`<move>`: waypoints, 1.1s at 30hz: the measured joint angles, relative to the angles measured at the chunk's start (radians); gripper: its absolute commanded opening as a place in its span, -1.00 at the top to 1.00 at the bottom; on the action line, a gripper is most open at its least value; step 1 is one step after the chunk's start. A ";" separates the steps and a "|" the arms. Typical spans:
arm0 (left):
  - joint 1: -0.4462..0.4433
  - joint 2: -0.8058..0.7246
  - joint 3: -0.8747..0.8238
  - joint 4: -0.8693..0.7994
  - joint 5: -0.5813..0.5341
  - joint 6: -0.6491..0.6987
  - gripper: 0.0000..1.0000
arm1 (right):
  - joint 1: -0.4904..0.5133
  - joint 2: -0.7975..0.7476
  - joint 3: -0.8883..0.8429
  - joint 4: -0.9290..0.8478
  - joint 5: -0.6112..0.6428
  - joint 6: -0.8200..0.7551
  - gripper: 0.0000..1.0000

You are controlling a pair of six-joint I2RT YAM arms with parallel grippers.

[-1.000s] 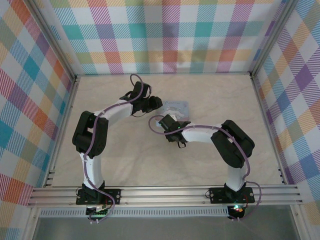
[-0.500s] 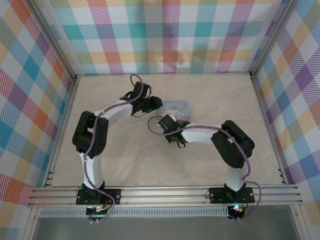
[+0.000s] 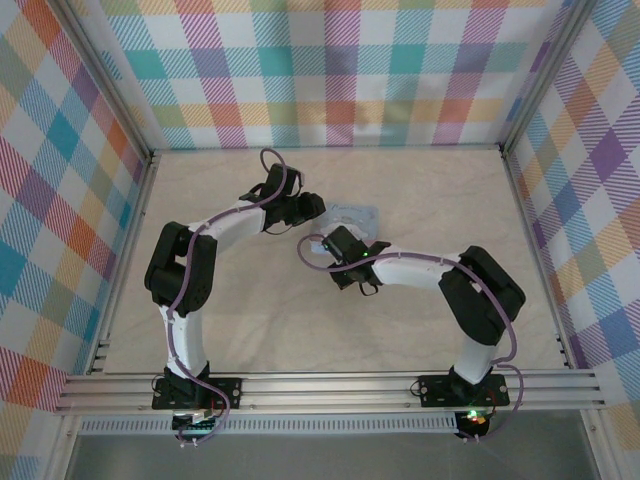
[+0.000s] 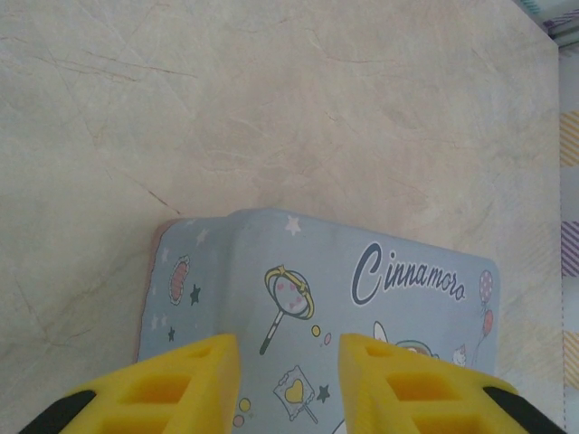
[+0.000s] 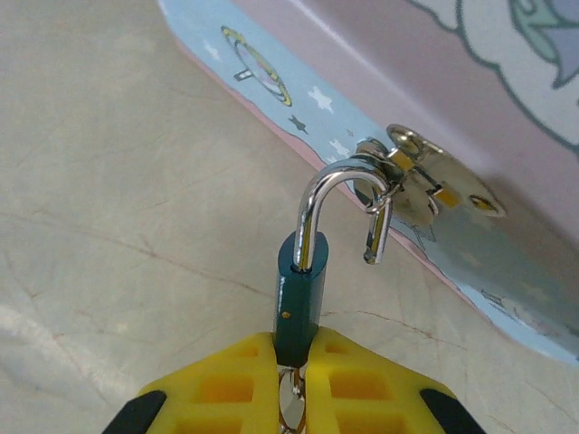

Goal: Unlock a padlock with a key

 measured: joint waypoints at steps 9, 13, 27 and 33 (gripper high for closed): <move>0.000 -0.006 -0.016 0.017 0.005 0.000 0.30 | -0.055 -0.029 -0.003 -0.034 -0.142 -0.104 1.00; 0.000 -0.010 -0.023 0.025 0.008 0.000 0.30 | -0.091 -0.026 0.008 -0.080 -0.209 -0.150 1.00; 0.001 -0.013 -0.031 0.033 0.019 0.000 0.30 | -0.108 0.005 0.069 -0.149 -0.290 -0.249 1.00; 0.001 -0.013 -0.031 0.032 0.024 0.000 0.30 | -0.108 0.008 0.073 -0.171 -0.289 -0.270 1.00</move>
